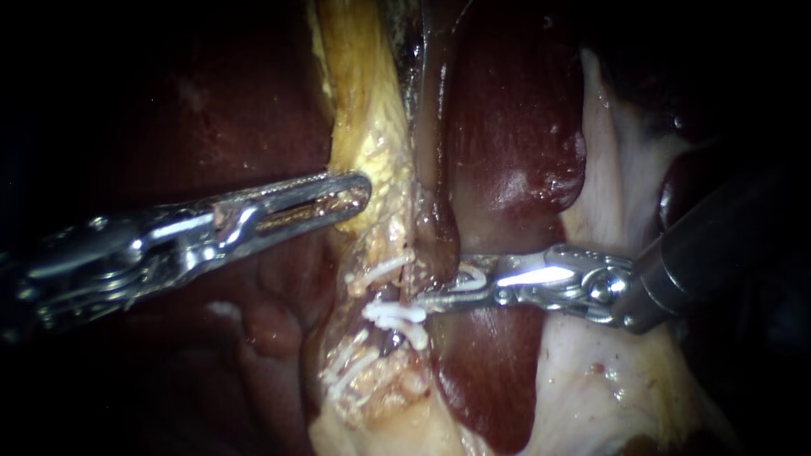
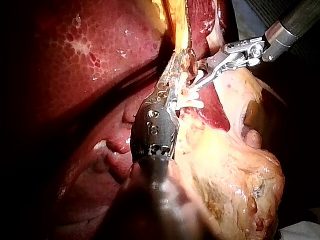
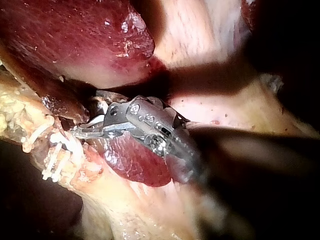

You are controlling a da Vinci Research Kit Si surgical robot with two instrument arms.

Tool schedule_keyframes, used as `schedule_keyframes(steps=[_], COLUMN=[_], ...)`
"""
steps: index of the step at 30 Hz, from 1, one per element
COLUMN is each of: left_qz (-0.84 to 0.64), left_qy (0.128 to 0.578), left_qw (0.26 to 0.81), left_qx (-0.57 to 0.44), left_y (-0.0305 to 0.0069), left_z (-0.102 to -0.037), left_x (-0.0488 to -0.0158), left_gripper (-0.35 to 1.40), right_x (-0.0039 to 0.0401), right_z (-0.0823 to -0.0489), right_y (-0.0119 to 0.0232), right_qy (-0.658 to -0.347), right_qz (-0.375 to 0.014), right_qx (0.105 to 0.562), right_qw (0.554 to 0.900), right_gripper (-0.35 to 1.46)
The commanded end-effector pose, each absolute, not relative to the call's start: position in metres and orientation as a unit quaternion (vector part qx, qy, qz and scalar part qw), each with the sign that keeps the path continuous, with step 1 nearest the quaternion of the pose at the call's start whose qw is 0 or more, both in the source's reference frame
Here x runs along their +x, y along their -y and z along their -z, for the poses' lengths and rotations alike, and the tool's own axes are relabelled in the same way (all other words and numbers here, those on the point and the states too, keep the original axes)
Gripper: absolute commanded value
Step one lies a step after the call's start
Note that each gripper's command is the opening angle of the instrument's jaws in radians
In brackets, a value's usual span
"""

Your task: Clipping third clip right tube

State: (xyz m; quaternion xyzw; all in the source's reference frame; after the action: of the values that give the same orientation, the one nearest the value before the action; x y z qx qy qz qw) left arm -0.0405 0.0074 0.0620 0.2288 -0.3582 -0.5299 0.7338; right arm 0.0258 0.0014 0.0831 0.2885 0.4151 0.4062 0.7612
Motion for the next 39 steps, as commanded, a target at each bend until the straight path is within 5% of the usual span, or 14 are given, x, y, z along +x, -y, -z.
schedule_keyframes(steps=[1,18,25,39], left_qz=[0.53,0.546,0.548,0.548], left_qy=[0.357,0.345,0.346,0.346], left_qw=[0.734,0.735,0.734,0.734], left_qx=[0.229,0.205,0.203,0.203], left_y=[-0.0075,-0.0123,-0.0125,-0.0124], left_z=[-0.062,-0.0574,-0.0573,-0.0573], left_x=[-0.0403,-0.0293,-0.0291,-0.029], left_gripper=[-0.35,-0.35,-0.35,-0.35], right_x=[0.0259,0.0258,0.025,0.0183], right_z=[-0.083,-0.0829,-0.0818,-0.0719], right_y=[-0.0014,-0.0012,-0.0011,-0.0042], right_qy=[-0.415,-0.415,-0.415,-0.448], right_qz=[-0.406,-0.406,-0.404,-0.4], right_qx=[0.289,0.289,0.292,0.313], right_qw=[0.761,0.761,0.761,0.736], right_gripper=[0.6,0.6,0.6,0.6])
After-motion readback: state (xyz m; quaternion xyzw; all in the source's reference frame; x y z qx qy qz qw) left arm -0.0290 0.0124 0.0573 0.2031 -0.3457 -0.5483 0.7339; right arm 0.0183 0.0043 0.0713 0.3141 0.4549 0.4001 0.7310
